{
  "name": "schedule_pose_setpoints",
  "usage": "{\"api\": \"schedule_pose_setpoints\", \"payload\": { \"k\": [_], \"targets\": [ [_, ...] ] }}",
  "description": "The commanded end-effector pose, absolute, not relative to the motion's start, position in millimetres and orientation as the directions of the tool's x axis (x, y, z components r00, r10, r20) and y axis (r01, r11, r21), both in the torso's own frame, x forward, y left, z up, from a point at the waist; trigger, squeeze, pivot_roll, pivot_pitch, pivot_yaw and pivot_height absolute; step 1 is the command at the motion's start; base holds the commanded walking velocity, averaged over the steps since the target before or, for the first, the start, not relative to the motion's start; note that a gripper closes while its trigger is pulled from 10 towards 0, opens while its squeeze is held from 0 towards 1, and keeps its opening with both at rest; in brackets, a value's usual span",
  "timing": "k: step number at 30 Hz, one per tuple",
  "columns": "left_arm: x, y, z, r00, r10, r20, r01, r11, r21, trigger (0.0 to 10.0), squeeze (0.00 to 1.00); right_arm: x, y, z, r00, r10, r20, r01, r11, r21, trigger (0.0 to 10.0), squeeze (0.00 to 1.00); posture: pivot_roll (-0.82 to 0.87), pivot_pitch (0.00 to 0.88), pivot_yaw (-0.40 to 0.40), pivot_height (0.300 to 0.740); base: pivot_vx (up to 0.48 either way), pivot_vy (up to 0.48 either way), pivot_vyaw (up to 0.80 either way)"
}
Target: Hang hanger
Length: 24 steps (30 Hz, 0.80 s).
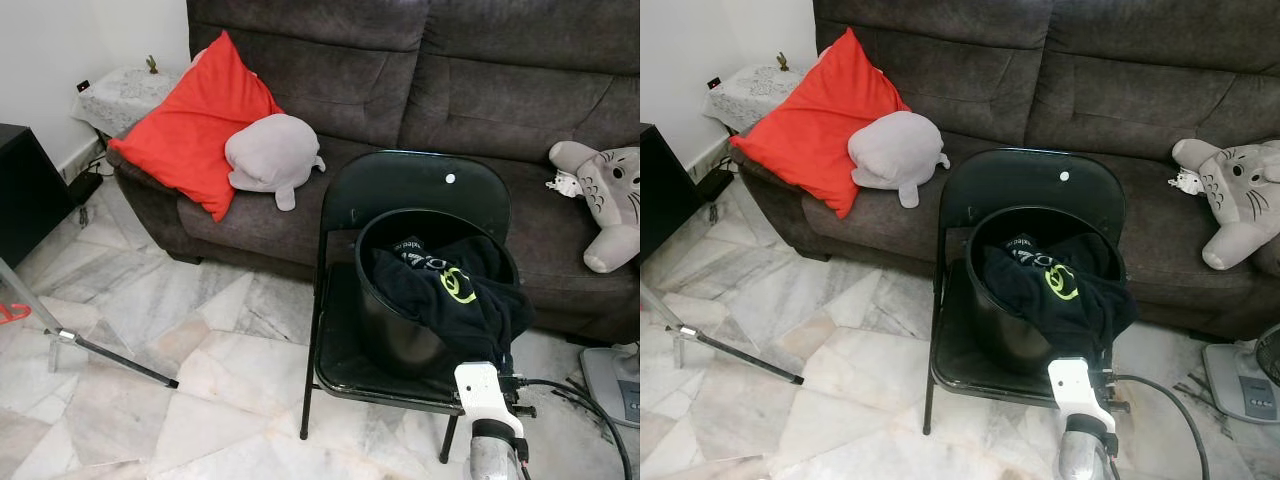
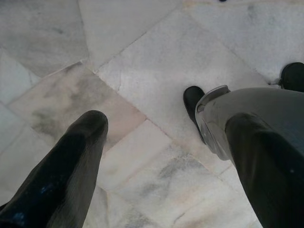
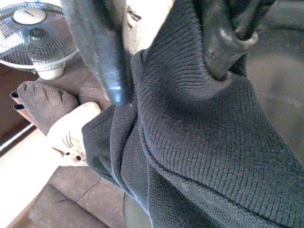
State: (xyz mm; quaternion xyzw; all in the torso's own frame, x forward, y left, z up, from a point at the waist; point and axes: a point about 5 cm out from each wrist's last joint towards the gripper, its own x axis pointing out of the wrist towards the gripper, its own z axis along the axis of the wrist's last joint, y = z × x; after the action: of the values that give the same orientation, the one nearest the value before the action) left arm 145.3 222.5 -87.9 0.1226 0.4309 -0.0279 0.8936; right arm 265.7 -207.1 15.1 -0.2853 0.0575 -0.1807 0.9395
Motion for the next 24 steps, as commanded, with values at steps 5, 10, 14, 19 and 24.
{"api": "schedule_pose_setpoints", "payload": {
  "k": [5, 10, 14, 19, 24],
  "targets": [
    [135.8, 223.1, -91.8, 0.600, 0.066, -0.797, 0.151, 0.969, 0.194, 10.0, 0.00, 264.5, -209.7, 14.1, 0.926, -0.378, -0.003, 0.309, 0.763, -0.568, 0.0, 0.00, -0.08, 0.136, 0.002, 0.740, 0.000, 0.000, 0.00],
    [135.7, 224.6, -91.5, 0.599, 0.069, -0.798, 0.149, 0.969, 0.196, 10.0, 0.00, 264.7, -210.7, 15.7, 0.925, -0.381, 0.009, 0.317, 0.758, -0.570, 0.0, 0.00, -0.08, 0.136, 0.002, 0.740, 0.000, 0.000, 0.00],
    [135.1, 225.1, -91.6, 0.598, 0.068, -0.798, 0.150, 0.969, 0.196, 10.0, 0.00, 264.6, -212.6, 17.5, 0.922, -0.387, 0.020, 0.329, 0.755, -0.568, 0.0, 0.00, -0.09, 0.135, 0.003, 0.740, 0.000, 0.000, 0.00],
    [134.5, 224.8, -91.8, 0.598, 0.067, -0.799, 0.151, 0.969, 0.194, 10.0, 0.00, 265.2, -216.1, 22.1, 0.917, -0.396, 0.042, 0.350, 0.752, -0.558, 0.0, 0.00, -0.09, 0.130, 0.001, 0.740, 0.000, 0.000, 0.00],
    [134.6, 224.3, -91.8, 0.599, 0.068, -0.798, 0.150, 0.969, 0.195, 10.0, 0.00, 272.8, -221.2, 41.6, 0.904, -0.413, 0.116, 0.411, 0.757, -0.508, 0.0, 0.00, -0.08, 0.125, 0.002, 0.740, 0.000, 0.000, 0.00]
  ]
}}
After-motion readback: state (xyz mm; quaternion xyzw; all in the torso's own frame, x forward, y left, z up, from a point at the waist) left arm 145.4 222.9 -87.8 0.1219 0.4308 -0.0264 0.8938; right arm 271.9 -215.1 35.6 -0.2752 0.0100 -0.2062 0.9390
